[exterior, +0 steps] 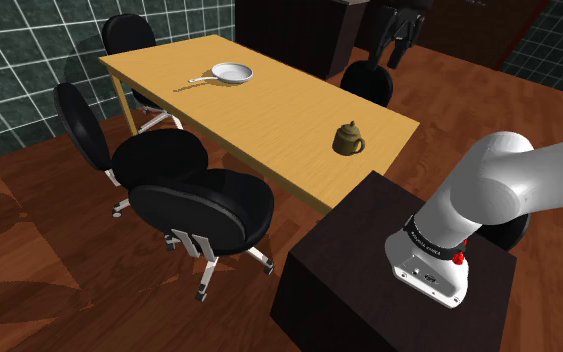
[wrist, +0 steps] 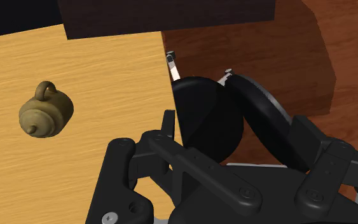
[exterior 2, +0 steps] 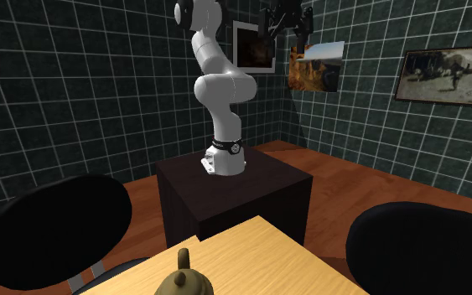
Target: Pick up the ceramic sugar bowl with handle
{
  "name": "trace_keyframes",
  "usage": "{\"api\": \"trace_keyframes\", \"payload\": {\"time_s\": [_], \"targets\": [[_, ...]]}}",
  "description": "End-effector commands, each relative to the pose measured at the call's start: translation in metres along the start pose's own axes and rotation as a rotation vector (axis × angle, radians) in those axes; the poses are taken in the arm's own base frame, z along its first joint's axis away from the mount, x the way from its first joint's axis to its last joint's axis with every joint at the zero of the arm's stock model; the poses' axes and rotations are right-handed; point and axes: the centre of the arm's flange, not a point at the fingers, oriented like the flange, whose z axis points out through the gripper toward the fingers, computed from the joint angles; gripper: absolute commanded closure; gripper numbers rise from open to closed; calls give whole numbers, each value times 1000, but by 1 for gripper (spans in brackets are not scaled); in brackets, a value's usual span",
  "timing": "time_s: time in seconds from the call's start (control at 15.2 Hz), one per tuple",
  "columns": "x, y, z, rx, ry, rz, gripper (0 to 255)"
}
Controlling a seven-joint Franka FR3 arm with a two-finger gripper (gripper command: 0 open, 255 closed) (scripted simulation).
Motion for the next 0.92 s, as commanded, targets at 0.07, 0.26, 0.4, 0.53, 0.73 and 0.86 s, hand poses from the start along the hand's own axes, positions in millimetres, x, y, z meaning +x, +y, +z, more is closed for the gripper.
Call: {"api": "trace_keyframes", "payload": {"time_s": [0.07, 0.26, 0.4, 0.53, 0.73, 0.86], "targets": [[4, 8, 9, -4, 0, 2, 0], [15, 33, 36, -16, -2, 7, 0], [23, 50, 54, -24, -3, 11, 0], [31, 66, 72, -32, -4, 15, 0], [42, 92, 98, -44, -5, 20, 0], [49, 109, 116, -52, -6, 24, 0]]}}
